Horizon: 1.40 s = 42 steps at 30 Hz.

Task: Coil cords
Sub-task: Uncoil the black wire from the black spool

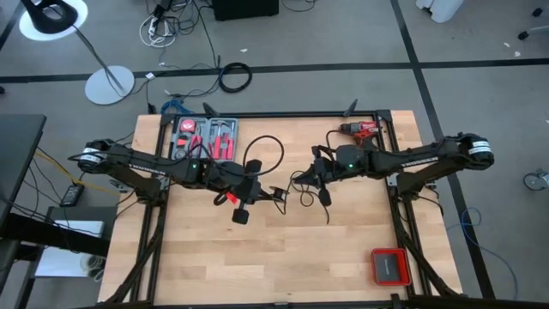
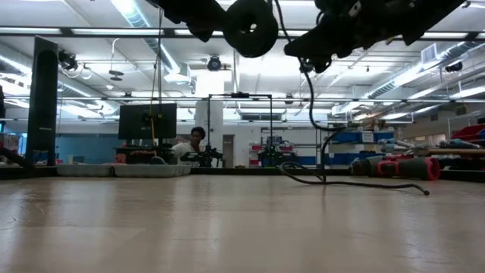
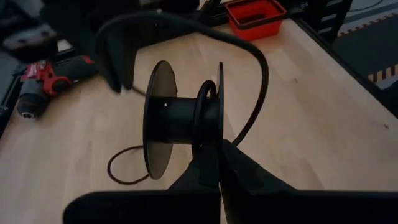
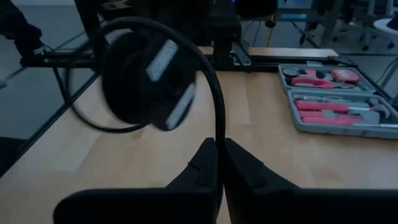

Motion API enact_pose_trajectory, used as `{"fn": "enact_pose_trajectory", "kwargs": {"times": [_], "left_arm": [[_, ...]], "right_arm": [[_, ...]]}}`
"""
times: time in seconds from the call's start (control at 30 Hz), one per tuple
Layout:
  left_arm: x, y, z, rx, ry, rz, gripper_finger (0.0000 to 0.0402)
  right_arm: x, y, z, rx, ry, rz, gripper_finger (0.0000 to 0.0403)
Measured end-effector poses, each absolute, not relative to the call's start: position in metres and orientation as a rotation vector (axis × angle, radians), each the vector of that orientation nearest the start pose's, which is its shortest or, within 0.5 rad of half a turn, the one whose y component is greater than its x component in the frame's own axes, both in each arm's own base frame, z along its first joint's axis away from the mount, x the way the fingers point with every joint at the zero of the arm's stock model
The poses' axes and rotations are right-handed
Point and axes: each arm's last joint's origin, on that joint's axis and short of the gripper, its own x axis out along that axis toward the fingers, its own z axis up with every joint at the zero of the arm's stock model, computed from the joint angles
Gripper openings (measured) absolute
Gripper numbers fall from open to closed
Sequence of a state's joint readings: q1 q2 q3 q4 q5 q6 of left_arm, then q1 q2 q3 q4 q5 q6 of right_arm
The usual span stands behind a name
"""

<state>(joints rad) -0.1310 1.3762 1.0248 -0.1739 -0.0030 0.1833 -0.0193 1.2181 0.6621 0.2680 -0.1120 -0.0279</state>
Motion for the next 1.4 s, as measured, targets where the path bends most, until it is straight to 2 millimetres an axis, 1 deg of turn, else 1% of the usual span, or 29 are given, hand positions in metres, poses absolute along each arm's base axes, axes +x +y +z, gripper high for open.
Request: {"fn": "enact_pose_trajectory", "kwargs": {"times": [0.13, 0.4, 0.57, 0.67, 0.87, 1.07, 1.3, 1.4], "left_arm": [[0.300, -0.039, 0.284, 0.227, 0.537, -0.155, 0.0000], [0.299, -0.039, 0.284, 0.281, 0.537, -0.163, 0.0000], [0.302, -0.039, 0.288, 0.314, 0.487, -0.138, 0.0000], [0.302, -0.040, 0.289, 0.357, 0.475, -0.119, 0.0000], [0.302, -0.041, 0.292, 0.384, 0.456, -0.121, 0.0000], [0.304, -0.044, 0.297, 0.391, 0.381, -0.197, 0.0000], [0.305, -0.047, 0.301, 0.383, 0.333, -0.239, 0.0000], [0.305, -0.049, 0.304, 0.384, 0.294, -0.287, 0.0000]], "right_arm": [[0.252, 0.005, 0.245, 0.035, 0.357, 0.114, 0.0007], [0.242, 0.016, 0.224, 0.153, 0.609, 0.115, 0.0015], [0.246, 0.023, 0.216, 0.148, 0.636, 0.111, 0.0012], [0.249, 0.025, 0.212, 0.154, 0.646, 0.117, 0.0011], [0.254, 0.030, 0.199, 0.188, 0.705, 0.119, 0.0011], [0.259, 0.024, 0.184, 0.184, 0.769, -0.004, 0.0010], [0.262, 0.007, 0.173, 0.188, 0.801, -0.146, 0.0010], [0.263, -0.004, 0.170, 0.177, 0.803, -0.249, 0.0010]]}}
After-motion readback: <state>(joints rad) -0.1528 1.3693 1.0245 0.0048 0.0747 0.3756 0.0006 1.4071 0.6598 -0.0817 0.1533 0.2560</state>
